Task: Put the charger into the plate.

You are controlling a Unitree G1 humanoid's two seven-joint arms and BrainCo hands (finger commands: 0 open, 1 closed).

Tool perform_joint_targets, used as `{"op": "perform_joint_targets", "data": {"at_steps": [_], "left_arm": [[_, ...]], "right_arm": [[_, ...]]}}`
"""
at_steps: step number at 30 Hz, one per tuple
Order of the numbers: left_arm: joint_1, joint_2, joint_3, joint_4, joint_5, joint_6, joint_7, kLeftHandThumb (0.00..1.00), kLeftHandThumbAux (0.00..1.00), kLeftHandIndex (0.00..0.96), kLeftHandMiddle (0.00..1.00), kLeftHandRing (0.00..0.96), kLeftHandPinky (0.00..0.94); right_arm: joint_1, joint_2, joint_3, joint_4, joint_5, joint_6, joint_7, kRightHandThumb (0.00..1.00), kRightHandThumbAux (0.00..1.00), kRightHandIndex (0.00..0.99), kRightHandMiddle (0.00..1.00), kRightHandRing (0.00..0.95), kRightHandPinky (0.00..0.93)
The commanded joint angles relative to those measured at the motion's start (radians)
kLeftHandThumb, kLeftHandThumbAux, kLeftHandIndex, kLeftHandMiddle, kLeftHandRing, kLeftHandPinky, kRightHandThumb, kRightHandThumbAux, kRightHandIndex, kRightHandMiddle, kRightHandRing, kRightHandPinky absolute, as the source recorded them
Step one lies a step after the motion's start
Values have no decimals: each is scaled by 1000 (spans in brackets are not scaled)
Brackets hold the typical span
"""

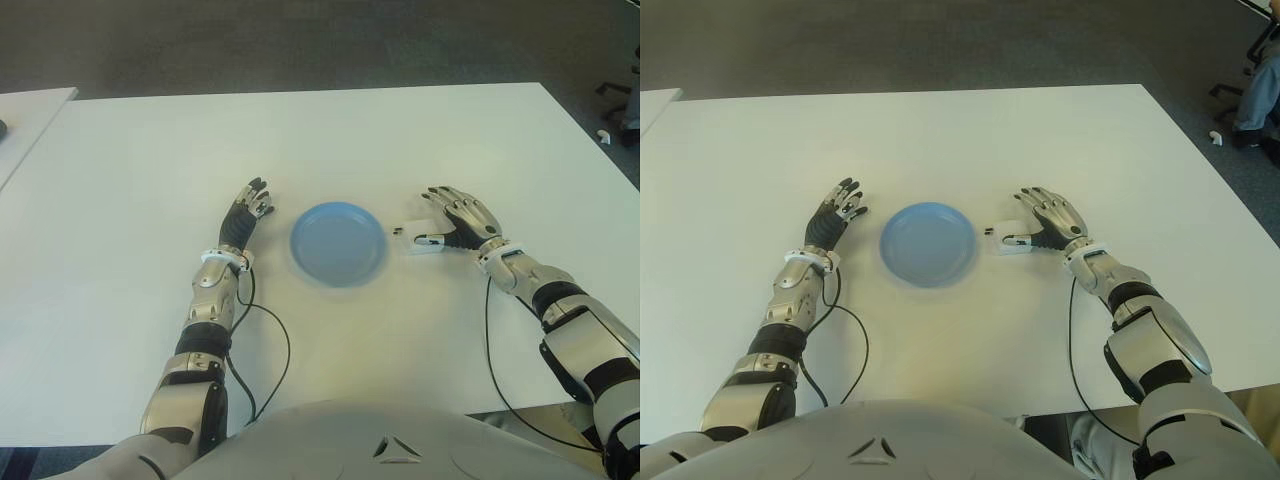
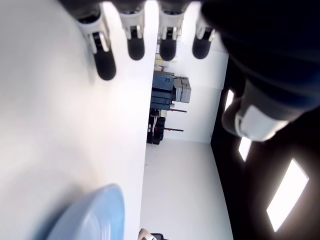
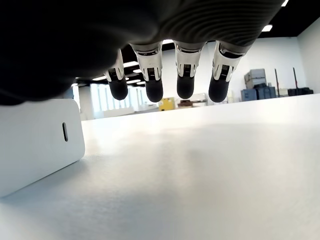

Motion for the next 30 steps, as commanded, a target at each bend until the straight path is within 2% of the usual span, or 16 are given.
{"op": "perform_joint_targets", "data": {"at_steps": [1,12,22,30], "left_arm": [[5,3,0,36,3,17,-10,0,559,1,33,2,0],[-1,7,-5,48,8,17,-14,0,547,11,43,11,0],[-8,12,-8,65,10,8,-26,0,541,15,38,9,0],[-13,15,-13,78,14,-5,-33,0,522,17,26,0,0]], "right_arm": [[51,7,7,16,-7,-9,33,274,190,0,0,0,0],[57,-18,-50,-7,52,-97,45,255,182,0,0,0,0],[71,-31,-72,-37,53,-162,-17,274,188,0,0,0,0],[77,-41,-88,-59,57,-200,-13,283,179,0,0,0,0]]}}
